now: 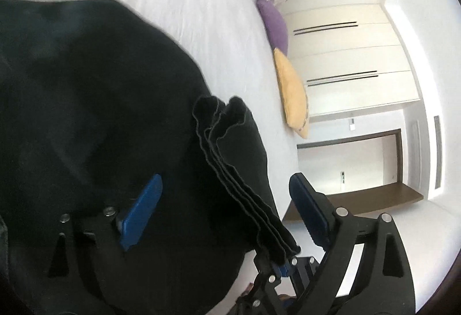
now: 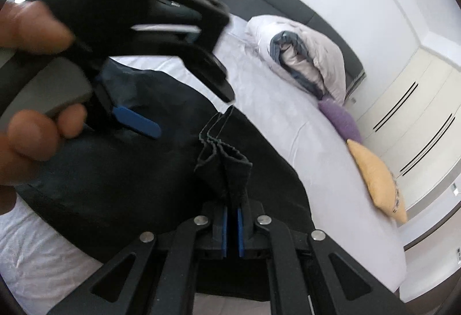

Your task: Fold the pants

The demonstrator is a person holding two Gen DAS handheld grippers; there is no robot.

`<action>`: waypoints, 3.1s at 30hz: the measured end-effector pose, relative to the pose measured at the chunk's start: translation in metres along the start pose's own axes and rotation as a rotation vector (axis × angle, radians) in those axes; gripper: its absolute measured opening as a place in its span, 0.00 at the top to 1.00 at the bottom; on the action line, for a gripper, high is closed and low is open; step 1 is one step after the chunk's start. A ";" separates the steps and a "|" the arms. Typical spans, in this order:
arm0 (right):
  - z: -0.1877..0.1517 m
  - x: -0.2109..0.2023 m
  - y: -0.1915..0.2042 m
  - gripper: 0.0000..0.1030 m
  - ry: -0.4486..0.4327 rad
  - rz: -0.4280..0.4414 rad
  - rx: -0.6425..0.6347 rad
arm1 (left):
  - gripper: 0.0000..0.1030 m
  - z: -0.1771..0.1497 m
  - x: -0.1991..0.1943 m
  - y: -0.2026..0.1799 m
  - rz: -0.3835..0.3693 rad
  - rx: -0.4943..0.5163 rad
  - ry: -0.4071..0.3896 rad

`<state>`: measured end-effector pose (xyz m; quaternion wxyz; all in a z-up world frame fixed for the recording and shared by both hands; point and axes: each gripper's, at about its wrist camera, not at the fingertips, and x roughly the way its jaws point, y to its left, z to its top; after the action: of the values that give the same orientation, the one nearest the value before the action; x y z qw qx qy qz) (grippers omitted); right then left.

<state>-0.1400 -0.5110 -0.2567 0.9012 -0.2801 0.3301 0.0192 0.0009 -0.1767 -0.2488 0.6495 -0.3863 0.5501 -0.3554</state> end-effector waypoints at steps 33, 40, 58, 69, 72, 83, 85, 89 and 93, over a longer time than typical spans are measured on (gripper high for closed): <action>0.031 -0.048 0.113 0.95 -0.099 0.158 -0.263 | 0.93 0.038 -0.042 -0.005 0.349 0.310 0.142; 0.030 -0.048 0.111 0.95 -0.088 0.189 -0.285 | 0.93 0.036 -0.024 -0.010 0.383 0.341 0.131; 0.018 -0.025 0.111 0.91 -0.024 0.260 -0.278 | 0.86 0.021 -0.045 0.009 0.407 0.306 0.153; 0.017 -0.032 0.024 0.49 0.047 0.619 0.111 | 0.86 0.021 -0.040 -0.062 0.381 0.500 0.068; 0.012 -0.005 -0.043 0.49 0.080 0.725 0.320 | 0.86 0.012 -0.012 -0.052 0.368 0.481 0.123; -0.007 0.186 -0.195 0.47 0.137 1.212 0.924 | 0.86 -0.024 -0.006 -0.008 0.367 0.443 0.141; -0.002 0.207 -0.186 0.47 0.162 1.251 0.940 | 0.87 -0.029 -0.005 -0.007 0.373 0.458 0.136; 0.000 0.243 -0.156 0.46 0.290 1.295 0.893 | 0.87 -0.033 0.000 -0.007 0.374 0.465 0.134; -0.016 0.246 -0.141 0.45 0.343 1.355 0.882 | 0.87 -0.026 0.003 0.002 0.323 0.422 0.134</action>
<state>0.0740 -0.6748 -0.3466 0.6586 0.3602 0.5376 0.3840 -0.0247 -0.1818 -0.2544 0.7262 -0.1253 0.5600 -0.3787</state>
